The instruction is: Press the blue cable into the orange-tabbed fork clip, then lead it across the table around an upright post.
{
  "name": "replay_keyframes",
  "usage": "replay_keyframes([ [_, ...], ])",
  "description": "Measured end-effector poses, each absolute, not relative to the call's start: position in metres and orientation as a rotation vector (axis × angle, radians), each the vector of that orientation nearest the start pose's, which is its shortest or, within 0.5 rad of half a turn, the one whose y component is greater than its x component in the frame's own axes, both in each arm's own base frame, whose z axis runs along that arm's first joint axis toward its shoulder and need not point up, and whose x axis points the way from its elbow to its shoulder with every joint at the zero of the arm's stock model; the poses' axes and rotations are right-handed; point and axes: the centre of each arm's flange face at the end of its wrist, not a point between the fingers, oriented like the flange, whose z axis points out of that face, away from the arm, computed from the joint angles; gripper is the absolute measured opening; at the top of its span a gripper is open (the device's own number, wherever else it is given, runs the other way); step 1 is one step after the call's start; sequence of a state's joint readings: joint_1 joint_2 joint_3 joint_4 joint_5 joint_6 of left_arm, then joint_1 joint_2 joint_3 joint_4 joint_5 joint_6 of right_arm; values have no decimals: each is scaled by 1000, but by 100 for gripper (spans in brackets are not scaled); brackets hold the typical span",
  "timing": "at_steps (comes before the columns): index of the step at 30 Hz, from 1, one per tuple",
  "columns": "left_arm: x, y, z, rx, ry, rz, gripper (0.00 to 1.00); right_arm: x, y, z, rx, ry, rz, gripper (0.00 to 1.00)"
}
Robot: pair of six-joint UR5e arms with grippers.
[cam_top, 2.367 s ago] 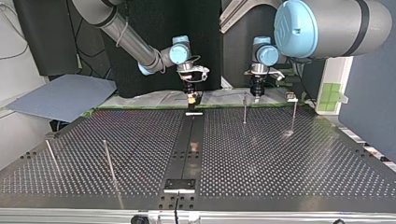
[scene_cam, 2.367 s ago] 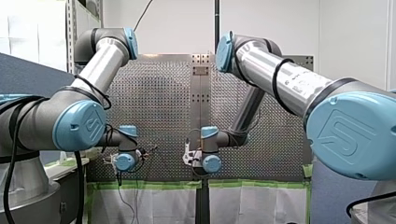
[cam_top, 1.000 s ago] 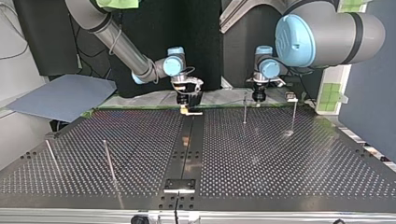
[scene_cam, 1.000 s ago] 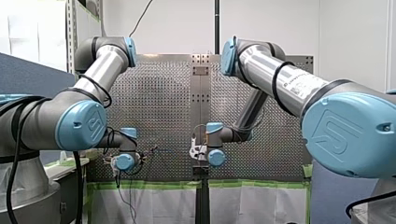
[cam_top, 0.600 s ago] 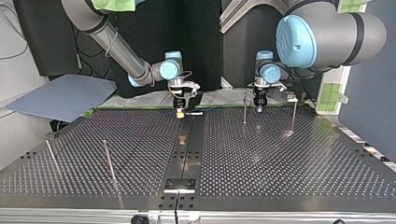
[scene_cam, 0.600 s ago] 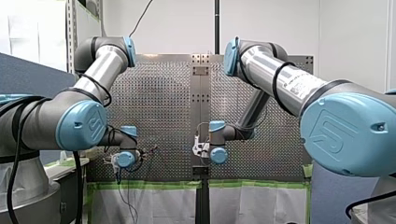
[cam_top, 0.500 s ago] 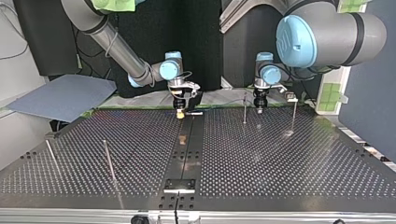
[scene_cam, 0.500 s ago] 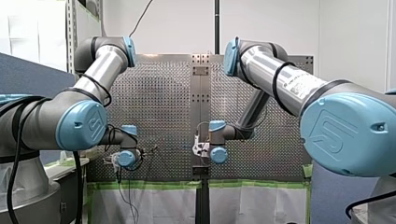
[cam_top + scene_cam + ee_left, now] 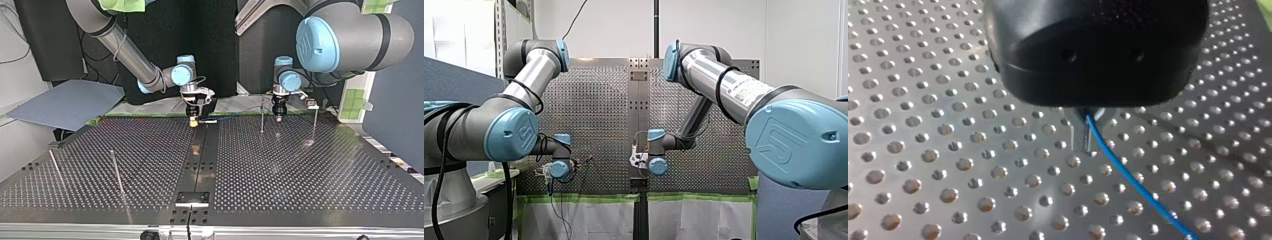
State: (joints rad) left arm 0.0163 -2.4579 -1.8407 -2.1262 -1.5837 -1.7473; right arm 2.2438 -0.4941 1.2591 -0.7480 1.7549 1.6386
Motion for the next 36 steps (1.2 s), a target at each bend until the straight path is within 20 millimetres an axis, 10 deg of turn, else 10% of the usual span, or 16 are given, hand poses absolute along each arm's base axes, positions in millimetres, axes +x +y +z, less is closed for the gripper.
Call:
replay_keyframes([
  [2,573,-123,-42,-164,1713,-111,69,560,-517,-9,1560,-1006,1593,0],
  [3,573,-123,-42,-157,1718,-115,69,560,-517,-9,1561,-1005,1593,0],
  [4,573,-123,-42,-152,1722,-118,100,560,-517,-9,1563,-1006,1592,0],
  [20,545,-124,-54,-60,1828,-116,100,557,-514,-13,1601,-1022,1559,0],
  [36,508,-117,-21,39,1787,-191,100,554,-513,-14,1616,-1027,1542,0],
])
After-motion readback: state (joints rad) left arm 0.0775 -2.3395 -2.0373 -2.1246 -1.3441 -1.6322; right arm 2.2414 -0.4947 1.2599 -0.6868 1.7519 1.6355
